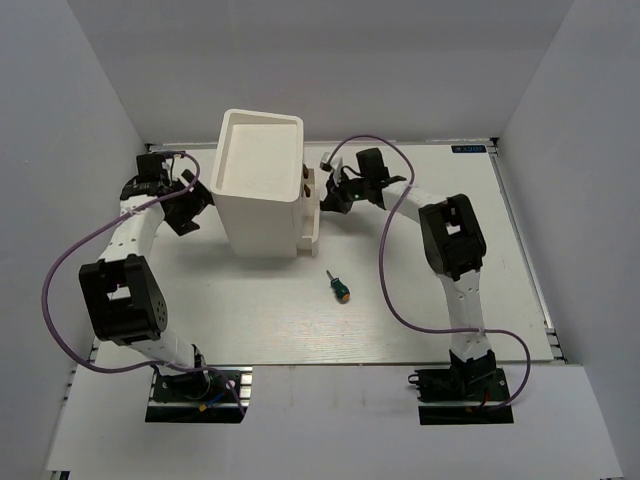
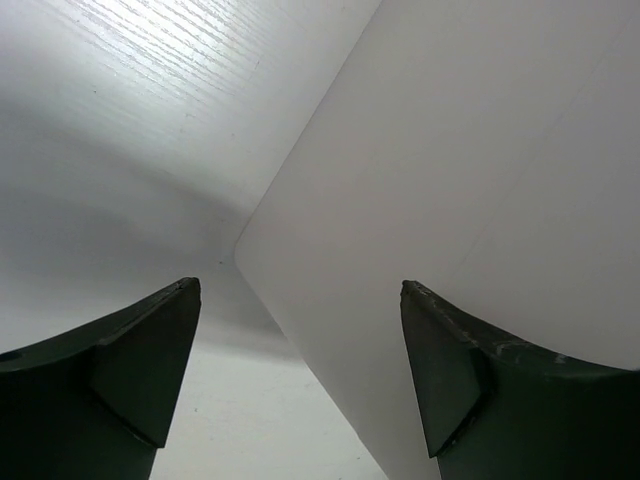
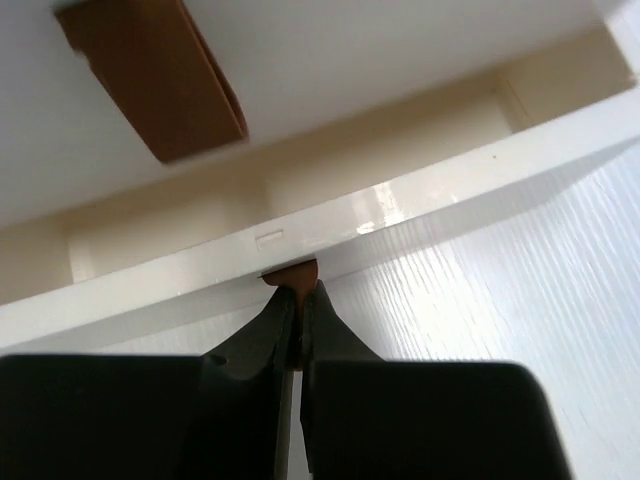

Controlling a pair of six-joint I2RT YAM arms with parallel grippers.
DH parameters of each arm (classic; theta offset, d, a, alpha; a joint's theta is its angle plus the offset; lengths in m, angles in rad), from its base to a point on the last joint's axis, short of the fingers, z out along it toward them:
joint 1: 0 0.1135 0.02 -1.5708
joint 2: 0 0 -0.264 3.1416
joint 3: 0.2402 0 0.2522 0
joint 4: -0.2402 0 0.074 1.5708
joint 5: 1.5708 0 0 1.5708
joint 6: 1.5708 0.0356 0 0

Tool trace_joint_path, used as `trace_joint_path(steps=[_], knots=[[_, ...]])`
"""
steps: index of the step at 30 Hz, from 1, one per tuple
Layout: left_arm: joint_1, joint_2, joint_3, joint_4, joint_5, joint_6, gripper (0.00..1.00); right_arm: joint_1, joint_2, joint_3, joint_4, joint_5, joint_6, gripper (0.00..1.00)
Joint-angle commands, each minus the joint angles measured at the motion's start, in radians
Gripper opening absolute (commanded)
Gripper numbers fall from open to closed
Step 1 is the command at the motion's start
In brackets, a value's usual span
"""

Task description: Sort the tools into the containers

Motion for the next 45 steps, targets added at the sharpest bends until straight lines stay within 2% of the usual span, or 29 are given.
trace_joint_path(steps=[1, 10, 11, 12, 13, 14, 15, 16, 19, 20, 21, 23, 24, 26, 28, 30, 31, 32, 33, 34, 35, 37, 38, 40, 41, 43, 44, 45], knots=[[-0.007, -0.083, 0.008, -0.014, -0.044, -0.026, 0.93, -0.06, -0.082, -0.028, -0.024, 0.103, -0.064, 0.0], [0.002, -0.163, 0.008, -0.045, -0.12, -0.045, 0.93, -0.12, -0.119, -0.077, -0.044, 0.089, -0.085, 0.0], [0.002, -0.174, 0.008, -0.055, -0.133, -0.045, 0.93, -0.123, -0.119, -0.074, -0.045, 0.077, -0.081, 0.12], [0.002, -0.188, 0.008, -0.056, -0.148, -0.045, 0.93, -0.124, -0.117, -0.06, -0.053, 0.05, -0.053, 0.47], [0.002, -0.206, 0.008, -0.056, -0.166, -0.034, 0.93, -0.117, -0.116, -0.051, -0.062, 0.013, -0.045, 0.67], [0.002, -0.258, 0.008, -0.056, -0.188, -0.034, 0.93, -0.132, -0.114, -0.034, -0.096, -0.003, -0.041, 0.79], [-0.019, -0.295, 0.008, -0.028, -0.211, -0.014, 0.93, -0.135, -0.126, -0.021, -0.11, -0.017, -0.039, 0.87], [-0.019, -0.338, -0.001, 0.001, -0.228, 0.044, 0.93, -0.137, -0.134, -0.014, -0.125, -0.012, -0.039, 0.9], [-0.019, -0.502, -0.035, 0.148, -0.159, 0.137, 0.72, -0.157, -0.191, -0.034, -0.18, 0.046, -0.004, 0.9], [-0.019, -0.526, -0.035, 0.173, -0.13, 0.161, 0.53, -0.173, -0.208, -0.045, -0.19, 0.054, 0.008, 0.9], [-0.019, -0.542, -0.035, 0.196, -0.043, 0.182, 0.44, -0.183, -0.264, -0.071, -0.199, 0.084, 0.025, 0.86], [-0.044, -0.551, -0.015, 0.257, 0.066, 0.214, 0.28, -0.199, -0.303, -0.103, -0.216, 0.146, 0.102, 0.29], [-0.062, -0.524, -0.015, 0.301, 0.197, 0.214, 0.18, -0.213, -0.361, -0.129, -0.263, 0.167, 0.116, 0.0], [-0.087, -0.487, -0.002, 0.313, 0.301, 0.214, 0.1, -0.239, -0.415, -0.139, -0.312, 0.232, 0.155, 0.0], [-0.145, -0.456, 0.029, 0.313, 0.372, 0.224, 0.11, -0.259, -0.471, -0.149, -0.429, 0.345, 0.218, 0.0], [-0.194, -0.422, 0.069, 0.274, 0.372, 0.256, 0.17, -0.282, -0.491, -0.146, -0.536, 0.348, 0.226, 0.0], [-0.22, -0.403, 0.087, 0.253, 0.372, 0.271, 0.23, -0.32, -0.511, -0.14, -0.609, 0.339, 0.206, 0.0], [-0.287, -0.381, 0.104, 0.197, 0.372, 0.299, 0.26, -0.33, -0.521, -0.133, -0.687, 0.345, 0.196, 0.34], [-0.327, -0.358, 0.117, 0.176, 0.355, 0.308, 0.29, -0.342, -0.524, -0.135, -0.72, 0.364, 0.183, 0.62], [-0.373, -0.311, 0.133, 0.152, 0.334, 0.317, 0.35, -0.374, -0.545, -0.14, -0.792, 0.373, 0.176, 0.79], [-0.468, -0.286, 0.143, 0.107, 0.309, 0.326, 0.38, -0.385, -0.567, -0.175, -0.805, 0.393, 0.153, 0.9], [-0.571, -0.208, 0.166, 0.073, 0.22, 0.337, 0.47, -0.416, -0.614, -0.212, -0.825, 0.456, 0.142, 0.9], [-0.67, -0.18, 0.179, 0.04, 0.191, 0.337, 0.49, -0.428, -0.64, -0.267, -0.84, 0.51, 0.151, 0.9], [-0.766, -0.131, 0.222, 0.006, 0.098, 0.337, 0.56, -0.44, -0.668, -0.322, -0.877, 0.534, 0.153, 0.9], [-0.847, -0.085, 0.262, -0.02, 0.002, 0.337, 0.58, -0.437, -0.7, -0.373, -0.877, 0.534, 0.15, 0.9], [-0.903, -0.05, 0.282, -0.103, -0.083, 0.285, 0.61, -0.439, -0.719, -0.456, -0.839, 0.551, 0.157, 0.83], [-0.923, -0.033, 0.293, -0.146, -0.21, 0.244, 0.63, -0.436, -0.738, -0.482, -0.813, 0.543, 0.154, 0.81], [-0.946, -0.002, 0.293, -0.216, -0.249, 0.154, 0.63, -0.436, -0.739, -0.543, -0.788, 0.56, 0.171, 0.77]])
